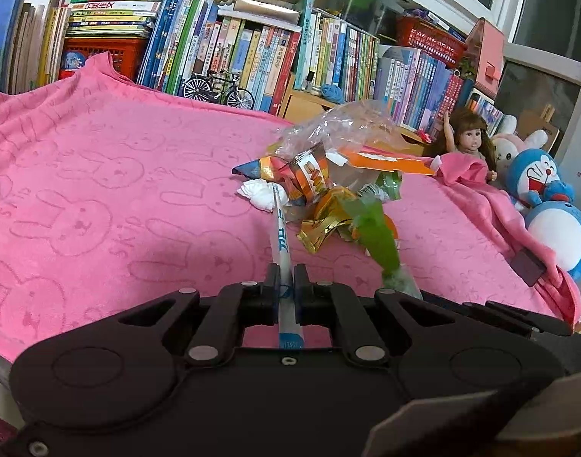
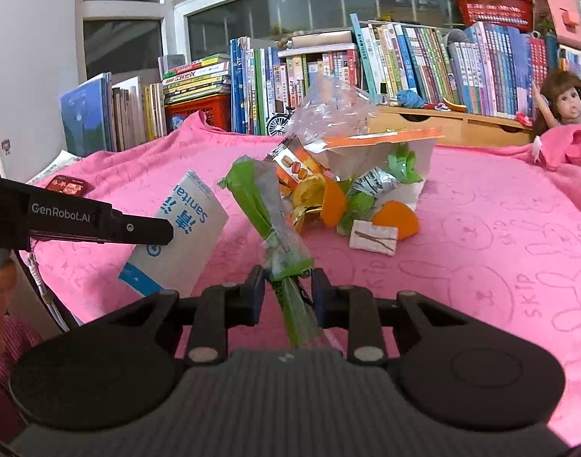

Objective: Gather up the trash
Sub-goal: 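Grasp the white paper packet with the left gripper while the right gripper holds the green wrapper, then carry the white packet and green wrapper in both grippers over the white bin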

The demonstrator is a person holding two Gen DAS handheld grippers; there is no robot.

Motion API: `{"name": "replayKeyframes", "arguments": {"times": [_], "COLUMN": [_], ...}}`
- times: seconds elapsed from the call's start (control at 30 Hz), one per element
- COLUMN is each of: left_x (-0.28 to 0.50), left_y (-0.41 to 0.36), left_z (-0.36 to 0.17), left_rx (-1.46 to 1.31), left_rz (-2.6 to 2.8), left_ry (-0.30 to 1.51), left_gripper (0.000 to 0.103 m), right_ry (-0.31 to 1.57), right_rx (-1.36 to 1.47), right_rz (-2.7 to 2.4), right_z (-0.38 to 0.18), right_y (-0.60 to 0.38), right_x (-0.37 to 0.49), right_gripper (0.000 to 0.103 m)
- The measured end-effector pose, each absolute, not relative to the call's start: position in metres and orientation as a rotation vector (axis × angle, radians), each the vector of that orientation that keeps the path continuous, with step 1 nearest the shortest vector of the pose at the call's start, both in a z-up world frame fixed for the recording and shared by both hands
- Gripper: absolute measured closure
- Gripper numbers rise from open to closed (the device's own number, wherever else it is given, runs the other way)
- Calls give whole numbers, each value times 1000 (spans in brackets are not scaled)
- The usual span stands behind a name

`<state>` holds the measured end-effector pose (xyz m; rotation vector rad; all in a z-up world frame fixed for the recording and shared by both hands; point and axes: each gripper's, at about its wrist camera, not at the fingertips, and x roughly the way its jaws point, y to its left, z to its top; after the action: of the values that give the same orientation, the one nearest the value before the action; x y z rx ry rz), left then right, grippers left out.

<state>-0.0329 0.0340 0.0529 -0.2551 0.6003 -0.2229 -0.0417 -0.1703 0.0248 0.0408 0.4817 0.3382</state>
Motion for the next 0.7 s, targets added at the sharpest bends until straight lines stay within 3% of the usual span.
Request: {"name": "replayKeyframes", "arguments": {"times": [0.37,0.57,0.67,0.7], "left_x": [-54,-32,-33,-34], "left_y": [35,25,26,27], "left_z": [59,27,19,20], "left_rx": [-233,-172,-217,-232], "left_rz": [-230,-136,-154,-160], "left_ry": [576,684,687,690], "left_gripper": [100,88,64,40], "right_ry": [488,512,516,518], "right_rx": [96,101,98,98], "right_rz": [349,333,321,318], "right_z": [21,13,10,9], "right_y": [-171,-169,-170,-171], "right_x": [-65,-63,-63,-63], "right_gripper": [71,71,71,71]}}
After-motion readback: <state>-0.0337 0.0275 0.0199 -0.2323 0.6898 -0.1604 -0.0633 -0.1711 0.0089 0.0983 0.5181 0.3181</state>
